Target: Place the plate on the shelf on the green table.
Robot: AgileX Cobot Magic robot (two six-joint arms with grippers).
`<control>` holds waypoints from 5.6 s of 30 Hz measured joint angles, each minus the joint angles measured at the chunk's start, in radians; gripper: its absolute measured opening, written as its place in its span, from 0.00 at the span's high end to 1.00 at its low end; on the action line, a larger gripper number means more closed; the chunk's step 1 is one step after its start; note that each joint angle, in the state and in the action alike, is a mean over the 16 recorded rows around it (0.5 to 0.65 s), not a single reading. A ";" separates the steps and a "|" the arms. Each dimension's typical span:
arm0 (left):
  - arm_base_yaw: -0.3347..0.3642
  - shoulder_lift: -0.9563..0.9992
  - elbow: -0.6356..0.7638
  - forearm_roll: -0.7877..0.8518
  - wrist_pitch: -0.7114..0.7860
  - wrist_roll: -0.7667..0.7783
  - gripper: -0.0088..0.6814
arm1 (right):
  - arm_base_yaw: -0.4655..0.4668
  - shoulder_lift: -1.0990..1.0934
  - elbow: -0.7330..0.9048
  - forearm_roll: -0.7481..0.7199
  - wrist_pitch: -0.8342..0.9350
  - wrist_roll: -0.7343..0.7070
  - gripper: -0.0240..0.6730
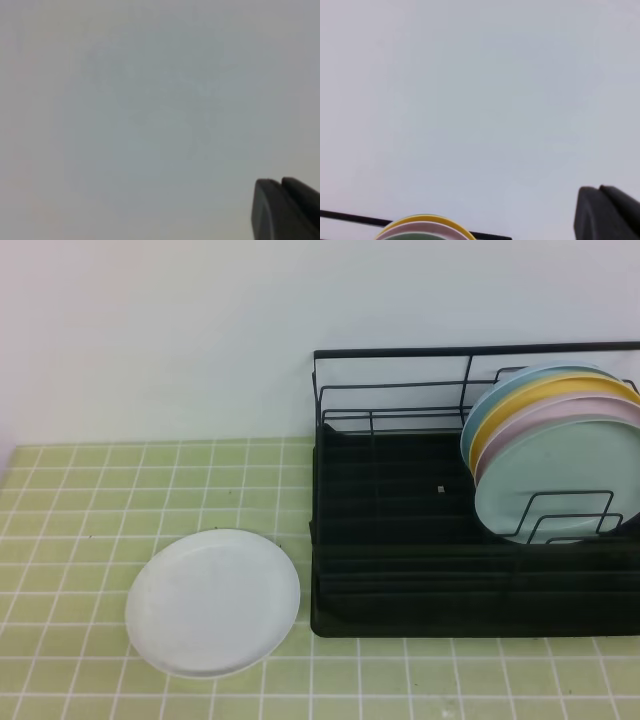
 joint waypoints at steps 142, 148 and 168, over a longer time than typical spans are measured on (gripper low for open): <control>0.000 1.909 -1.251 -0.446 1.182 0.333 0.98 | 0.000 0.521 -0.269 0.107 0.480 -0.087 0.97; 0.000 1.906 -1.329 -0.403 1.249 0.327 0.99 | 0.000 0.521 -0.271 0.114 0.465 -0.087 0.97; -0.015 1.627 -1.455 -0.523 1.242 0.392 0.98 | 0.001 0.523 -0.486 0.552 0.741 -0.207 0.97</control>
